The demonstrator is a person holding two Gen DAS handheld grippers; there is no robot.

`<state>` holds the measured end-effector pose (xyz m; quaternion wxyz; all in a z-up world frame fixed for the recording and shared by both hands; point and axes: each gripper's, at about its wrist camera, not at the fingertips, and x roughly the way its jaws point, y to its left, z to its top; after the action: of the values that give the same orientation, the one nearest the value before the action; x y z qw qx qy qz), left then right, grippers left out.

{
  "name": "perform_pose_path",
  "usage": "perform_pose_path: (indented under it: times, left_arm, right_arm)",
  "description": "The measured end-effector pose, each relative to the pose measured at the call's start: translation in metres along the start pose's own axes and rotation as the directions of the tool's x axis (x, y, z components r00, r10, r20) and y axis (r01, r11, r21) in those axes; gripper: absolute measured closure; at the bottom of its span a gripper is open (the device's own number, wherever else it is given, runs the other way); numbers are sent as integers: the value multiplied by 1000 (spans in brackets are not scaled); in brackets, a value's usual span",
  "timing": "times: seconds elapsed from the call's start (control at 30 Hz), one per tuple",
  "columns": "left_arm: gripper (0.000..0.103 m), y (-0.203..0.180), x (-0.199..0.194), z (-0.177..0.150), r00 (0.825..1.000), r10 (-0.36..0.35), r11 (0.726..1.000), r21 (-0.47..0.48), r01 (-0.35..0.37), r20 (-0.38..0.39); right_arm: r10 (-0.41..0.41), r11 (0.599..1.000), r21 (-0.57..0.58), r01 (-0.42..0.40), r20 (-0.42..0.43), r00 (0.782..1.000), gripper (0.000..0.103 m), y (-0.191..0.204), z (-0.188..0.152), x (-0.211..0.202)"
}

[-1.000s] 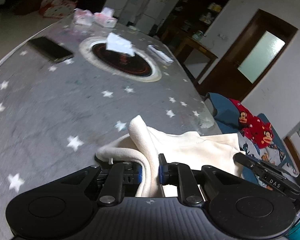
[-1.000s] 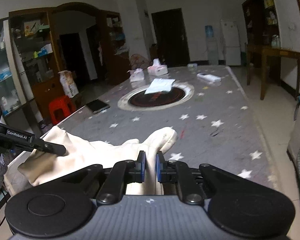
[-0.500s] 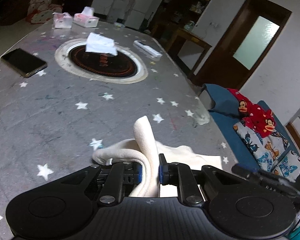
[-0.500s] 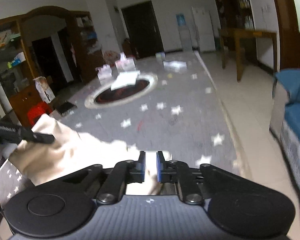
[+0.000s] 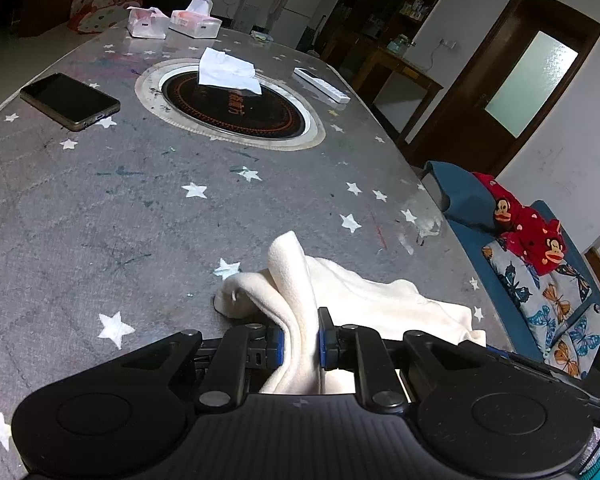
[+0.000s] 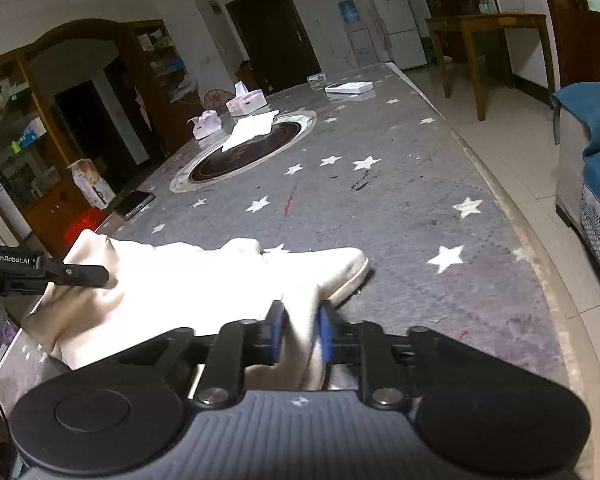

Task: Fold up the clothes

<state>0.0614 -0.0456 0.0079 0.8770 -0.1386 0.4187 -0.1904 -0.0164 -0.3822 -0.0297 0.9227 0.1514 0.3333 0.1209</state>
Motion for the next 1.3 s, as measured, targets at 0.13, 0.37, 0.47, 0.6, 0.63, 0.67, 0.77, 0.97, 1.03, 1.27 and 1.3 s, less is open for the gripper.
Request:
perform_pose_path:
  times: [0.13,0.37,0.47,0.6,0.63,0.67,0.77,0.97,1.03,1.27,1.3]
  left_arm:
    - [88,-10,-2,8,1000,-23,1000,21,23,12]
    - [89,-42,5,29,997,-72,995,74,69,37]
    - [89,-56,15,40,995,-84,993,89,79,45]
    - [89,-75,32,55,994,-96,990,112,90,44]
    - [89,-79,37,57,994,-97,989,116,92,43]
    - [89,-83,43,60,994,-99,988,121,93,40]
    - [89,-91,58,65,995,-94,987,135,89,31]
    - [88,-91,92,61,999,-51,986,161,52,-16]
    - [85,-88,101,59,999,-24,984,174,28,-27]
    - [66,-72,109,61,998,58,982,182,-55,-13]
    - [66,-72,107,64,998,64,981,185,-64,5]
  right_arm:
    - [11,1000,-24,-10,47,999,94,4,11,-14]
    - [-20,993,-113,37,147,989,94,11,48,-38]
    - [-58,987,-138,84,182,982,94,6,66,-44]
    - [-108,976,-164,144,210,972,94,-3,89,-45]
    - [-117,974,-168,154,213,970,94,-5,94,-44]
    - [-129,971,-172,167,214,968,94,-8,98,-42]
    - [-164,962,-180,204,214,963,94,-19,108,-35]
    - [-212,955,-171,240,169,963,94,-42,108,-4]
    - [-225,955,-166,248,141,964,94,-48,104,10]
    - [-298,943,-126,308,94,950,92,-69,100,41]
    - [-304,940,-133,315,99,948,92,-69,101,42]
